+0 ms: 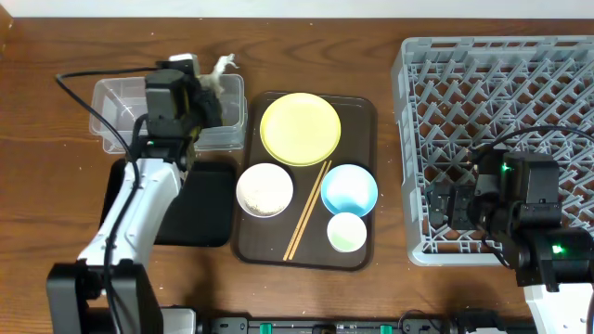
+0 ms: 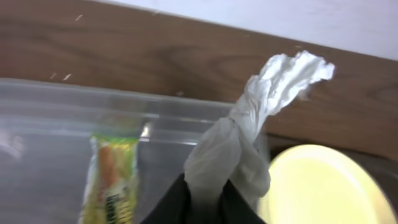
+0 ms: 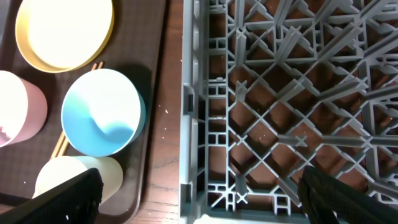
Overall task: Sort waste into correct bins and load items into the dishwasher rack
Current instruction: 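Carry the tissue with the left gripper and release it into the clear bin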
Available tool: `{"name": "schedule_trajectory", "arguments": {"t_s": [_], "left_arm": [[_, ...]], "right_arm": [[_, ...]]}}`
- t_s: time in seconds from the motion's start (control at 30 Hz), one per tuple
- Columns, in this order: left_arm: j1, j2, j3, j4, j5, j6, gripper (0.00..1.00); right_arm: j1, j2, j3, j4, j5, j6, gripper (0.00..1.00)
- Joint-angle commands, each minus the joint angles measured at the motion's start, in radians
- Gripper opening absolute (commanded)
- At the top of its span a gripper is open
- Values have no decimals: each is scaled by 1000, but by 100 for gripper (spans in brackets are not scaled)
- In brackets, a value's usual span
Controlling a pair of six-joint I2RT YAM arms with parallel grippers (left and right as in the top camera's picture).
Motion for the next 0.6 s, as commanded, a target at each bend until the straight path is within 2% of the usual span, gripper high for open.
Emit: {"name": "schedule_trajectory", "arguments": {"t_s": [0.0,0.07,0.13,0.27,0.4,0.5,0.57], "left_arm": [[36,37,11,-2,-12,4,28],[53,43,11,-2,-12,3,47],[63,37,11,-2,-12,4,60],[64,-18,11,-73,-1,3,58],[19,-106,11,-267,-1,3,58],[-40,-189,11,-469,-2,-15,79],[-82,-251,11,-599,0,-84,83]], "right_arm": [[9,-3,18,0,-5,12,99],[9,-3,18,0,-5,12,99],[9,-3,18,-1,-5,12,99],[9,-3,18,-1,-5,12,99],[9,-3,18,0,-5,12,99],[9,-3,18,-5,-5,12,99],[9,-3,18,-13,-5,12,99]]}}
